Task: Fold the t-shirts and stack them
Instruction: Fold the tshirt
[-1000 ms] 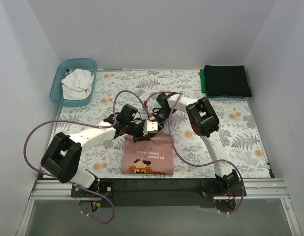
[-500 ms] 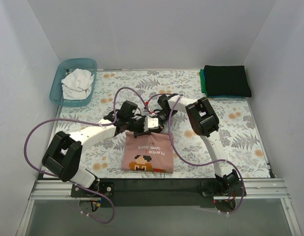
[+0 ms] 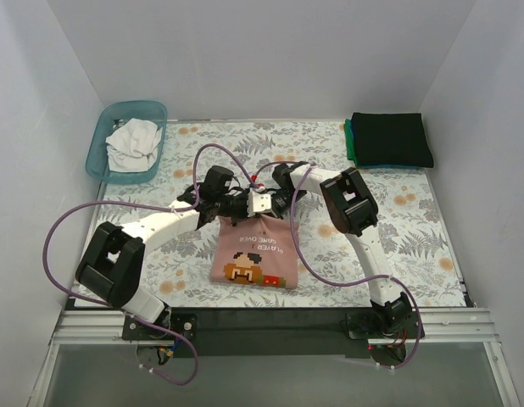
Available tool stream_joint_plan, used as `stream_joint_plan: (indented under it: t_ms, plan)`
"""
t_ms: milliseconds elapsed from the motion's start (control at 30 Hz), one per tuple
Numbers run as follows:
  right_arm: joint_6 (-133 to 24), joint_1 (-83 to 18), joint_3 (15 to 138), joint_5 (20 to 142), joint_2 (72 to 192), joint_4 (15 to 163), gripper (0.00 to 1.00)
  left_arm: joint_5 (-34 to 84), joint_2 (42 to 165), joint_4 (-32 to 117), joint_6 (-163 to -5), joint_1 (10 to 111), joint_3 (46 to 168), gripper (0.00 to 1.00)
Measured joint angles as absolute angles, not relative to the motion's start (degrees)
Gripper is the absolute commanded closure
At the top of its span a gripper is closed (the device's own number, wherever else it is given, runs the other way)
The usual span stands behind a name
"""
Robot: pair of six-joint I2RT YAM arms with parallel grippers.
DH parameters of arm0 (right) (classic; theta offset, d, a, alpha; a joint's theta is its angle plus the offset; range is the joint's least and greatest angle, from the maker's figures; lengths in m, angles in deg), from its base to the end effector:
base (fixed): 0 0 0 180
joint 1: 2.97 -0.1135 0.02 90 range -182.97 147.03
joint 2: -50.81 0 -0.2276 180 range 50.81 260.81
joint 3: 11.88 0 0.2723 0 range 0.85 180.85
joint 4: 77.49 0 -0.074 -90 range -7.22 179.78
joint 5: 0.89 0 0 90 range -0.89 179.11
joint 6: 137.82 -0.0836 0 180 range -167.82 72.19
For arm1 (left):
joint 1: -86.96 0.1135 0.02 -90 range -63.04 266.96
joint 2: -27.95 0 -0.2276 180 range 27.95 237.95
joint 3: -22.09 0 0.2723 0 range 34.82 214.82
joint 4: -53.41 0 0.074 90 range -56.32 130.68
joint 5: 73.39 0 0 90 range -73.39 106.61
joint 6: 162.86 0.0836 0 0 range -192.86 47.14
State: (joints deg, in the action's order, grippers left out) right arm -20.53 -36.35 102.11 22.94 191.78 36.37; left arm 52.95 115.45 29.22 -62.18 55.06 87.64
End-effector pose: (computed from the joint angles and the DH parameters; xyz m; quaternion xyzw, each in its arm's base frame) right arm 0.3200 0.3024 0.0257 0.4102 -0.7304 -0.5437 0.0518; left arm 0.2799 -0.2326 0.1372 0.4285 0.7789 -0.3497 0.2955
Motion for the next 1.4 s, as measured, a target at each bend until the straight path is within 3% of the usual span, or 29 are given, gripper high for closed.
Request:
stream_joint_plan:
  t_ms: [333, 533, 633, 733, 800, 933, 1100, 1400]
  plan:
    - [-20.7, -36.5, 101.9, 24.4, 191.3, 36.8, 0.89, 52.3, 119.7, 37.4, -60.8, 55.4, 84.4, 1.00]
    - [-22.6, -36.5, 102.4, 30.8, 189.0, 35.0, 0.75, 51.5, 120.5, 42.4, -59.5, 55.4, 80.0, 1.00]
    - [-23.5, -36.7, 103.7, 37.1, 186.9, 34.1, 0.60, 51.1, 120.5, 44.1, -59.4, 55.4, 78.8, 0.99]
    - [-23.6, -37.1, 105.7, 44.7, 184.6, 33.9, 0.51, 50.5, 120.5, 44.7, -59.7, 55.4, 78.6, 0.91]
    - [-23.3, -37.0, 107.5, 50.5, 183.6, 34.2, 0.48, 50.1, 120.5, 44.3, -60.2, 55.4, 78.7, 0.75]
    - [-22.1, -35.3, 110.2, 57.9, 182.5, 34.4, 0.45, 49.9, 120.2, 39.4, -64.4, 55.6, 81.5, 0.56]
    - [-21.5, -30.0, 110.1, 59.2, 179.0, 33.1, 0.43, 53.6, 117.0, 31.2, -75.3, 59.3, 89.1, 0.50]
    - [-20.6, -25.0, 97.9, 52.4, 169.6, 30.9, 0.41, 61.0, 117.2, 20.3, -92.3, 74.3, 95.6, 0.45]
